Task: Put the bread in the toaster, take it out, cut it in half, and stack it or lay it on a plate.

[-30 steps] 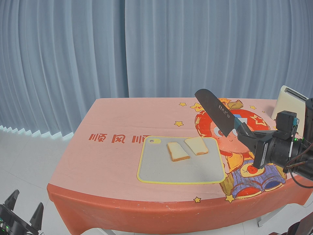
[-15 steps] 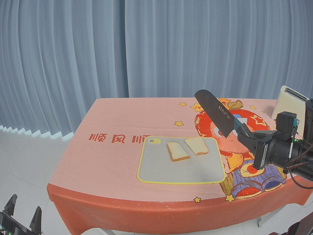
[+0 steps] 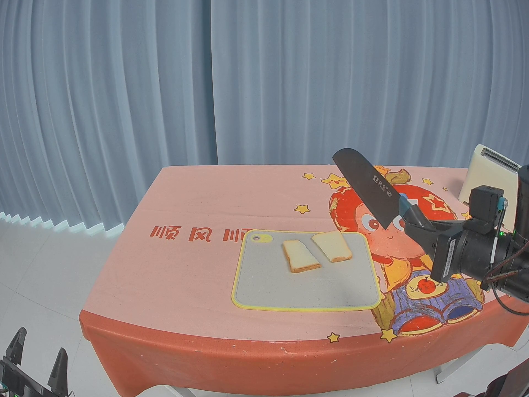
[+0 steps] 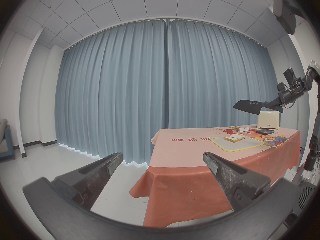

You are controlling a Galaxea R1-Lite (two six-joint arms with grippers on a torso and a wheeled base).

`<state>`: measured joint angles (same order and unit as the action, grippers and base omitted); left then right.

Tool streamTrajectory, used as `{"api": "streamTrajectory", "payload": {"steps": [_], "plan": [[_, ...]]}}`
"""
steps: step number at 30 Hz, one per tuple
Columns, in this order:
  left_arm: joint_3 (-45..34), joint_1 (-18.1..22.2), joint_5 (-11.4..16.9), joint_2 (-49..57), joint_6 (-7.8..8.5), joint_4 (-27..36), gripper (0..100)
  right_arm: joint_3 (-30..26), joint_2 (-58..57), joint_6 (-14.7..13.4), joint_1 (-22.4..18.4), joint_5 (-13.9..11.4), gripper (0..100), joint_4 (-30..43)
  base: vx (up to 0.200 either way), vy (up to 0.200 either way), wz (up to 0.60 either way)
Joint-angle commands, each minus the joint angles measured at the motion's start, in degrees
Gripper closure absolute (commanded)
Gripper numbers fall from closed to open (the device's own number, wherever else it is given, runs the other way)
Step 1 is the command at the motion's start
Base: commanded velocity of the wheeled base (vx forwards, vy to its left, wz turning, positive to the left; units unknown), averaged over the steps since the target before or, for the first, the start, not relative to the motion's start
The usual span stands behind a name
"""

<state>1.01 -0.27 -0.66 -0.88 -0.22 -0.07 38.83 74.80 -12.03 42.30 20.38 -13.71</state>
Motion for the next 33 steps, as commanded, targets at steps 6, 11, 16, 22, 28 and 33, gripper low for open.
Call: {"api": "streamTrajectory", "payload": {"steps": [6,11,16,22,28,33], "plan": [[-1.0,0.0,0.0,-0.3,-0.04,0.0,0,-0.2,-1.4,0.0,-0.3,0.0,100,0.0,0.000,0.000,0.00],[-1.0,0.0,0.0,-0.3,-0.04,0.0,0,0.0,-1.1,0.0,-0.6,0.0,100,0.0,0.000,0.000,0.00],[-1.0,0.0,0.0,-0.3,-0.04,0.0,0,0.1,-0.7,0.0,-1.1,0.0,100,-0.1,0.000,0.000,0.00],[-1.0,0.0,0.0,-0.3,-0.04,0.0,0,-0.4,-0.6,0.0,-2.0,-0.1,100,-3.7,0.000,0.000,0.00],[-1.0,0.0,0.0,-0.3,-0.04,0.0,0,-1.0,-0.7,0.1,-2.4,0.0,100,-5.3,0.000,0.000,0.00],[-1.0,0.0,0.0,-0.3,-0.04,0.0,0,-0.8,-0.6,0.1,-2.6,0.0,100,-5.6,0.000,0.000,0.00]]}}
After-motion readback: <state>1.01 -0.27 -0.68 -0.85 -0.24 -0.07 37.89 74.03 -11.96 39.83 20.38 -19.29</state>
